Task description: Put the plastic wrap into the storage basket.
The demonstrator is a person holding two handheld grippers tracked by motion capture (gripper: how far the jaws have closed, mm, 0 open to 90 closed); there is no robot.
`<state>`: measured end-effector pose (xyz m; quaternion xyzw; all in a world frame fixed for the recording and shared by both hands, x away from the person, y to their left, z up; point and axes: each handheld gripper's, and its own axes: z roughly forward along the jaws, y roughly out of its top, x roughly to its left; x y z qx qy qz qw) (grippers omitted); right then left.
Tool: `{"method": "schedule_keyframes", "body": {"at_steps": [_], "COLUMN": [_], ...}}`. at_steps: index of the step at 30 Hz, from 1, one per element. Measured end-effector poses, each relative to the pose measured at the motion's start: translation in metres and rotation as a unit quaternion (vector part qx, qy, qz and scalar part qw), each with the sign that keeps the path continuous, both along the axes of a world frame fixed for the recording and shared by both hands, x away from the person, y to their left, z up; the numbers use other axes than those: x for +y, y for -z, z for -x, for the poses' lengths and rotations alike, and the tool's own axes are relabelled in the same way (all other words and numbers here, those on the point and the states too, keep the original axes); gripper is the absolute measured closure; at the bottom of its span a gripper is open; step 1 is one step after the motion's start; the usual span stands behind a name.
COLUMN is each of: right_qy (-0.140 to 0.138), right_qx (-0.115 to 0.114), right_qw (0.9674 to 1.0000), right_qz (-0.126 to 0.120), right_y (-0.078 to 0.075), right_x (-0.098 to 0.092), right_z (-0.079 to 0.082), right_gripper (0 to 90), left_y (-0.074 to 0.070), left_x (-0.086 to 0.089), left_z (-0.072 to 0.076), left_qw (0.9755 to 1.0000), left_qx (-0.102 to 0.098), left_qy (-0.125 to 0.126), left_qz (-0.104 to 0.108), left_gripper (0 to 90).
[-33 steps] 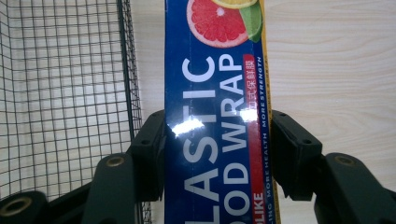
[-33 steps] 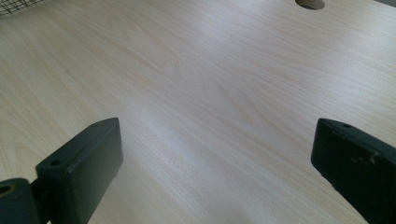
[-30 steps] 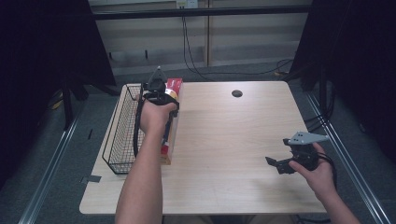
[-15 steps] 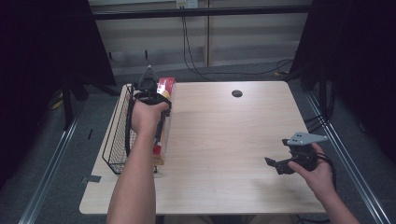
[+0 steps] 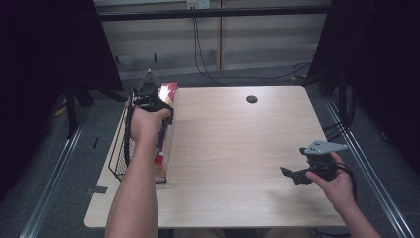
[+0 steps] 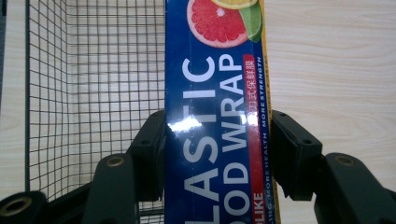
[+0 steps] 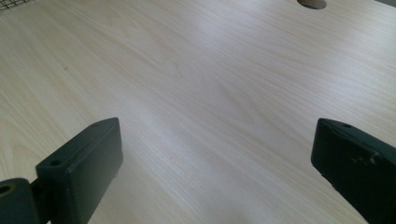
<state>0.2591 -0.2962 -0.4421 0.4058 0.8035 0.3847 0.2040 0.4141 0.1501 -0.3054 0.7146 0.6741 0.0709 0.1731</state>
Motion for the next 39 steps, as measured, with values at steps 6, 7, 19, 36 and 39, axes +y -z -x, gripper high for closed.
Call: {"method": "schedule_keyframes", "body": {"at_steps": [6,7,19,36,39], "right_qy": [0.001,0.001,0.0,0.0,0.0], "right_qx": [-0.001,-0.001,0.004,0.004,0.005], "right_qw": [1.0,1.0,1.0,1.0,1.0], "right_qz": [0.0,0.0,0.001,0.001,0.0], "right_y": [0.0,0.0,0.001,0.001,0.001], "right_x": [0.0,0.0,0.002,0.001,0.002], "right_z": [0.0,0.0,0.0,-0.001,0.0], "right_gripper": [2.0,2.0,2.0,2.0,2.0], "left_y": [0.002,0.002,0.007,0.025,0.028], "left_x": [0.008,0.008,0.028,0.043,0.045], "left_z": [0.001,0.001,0.004,0.005,0.005], "left_qw": [1.0,1.0,0.9996,0.999,0.9992], "left_qx": [0.003,0.003,0.004,0.01,0.01], "left_qy": [-0.008,-0.008,-0.028,-0.043,-0.039], "left_qz": [0.003,0.003,-0.003,-0.001,-0.006], "left_gripper": [44.7,44.6,44.6,44.6,44.6]}}
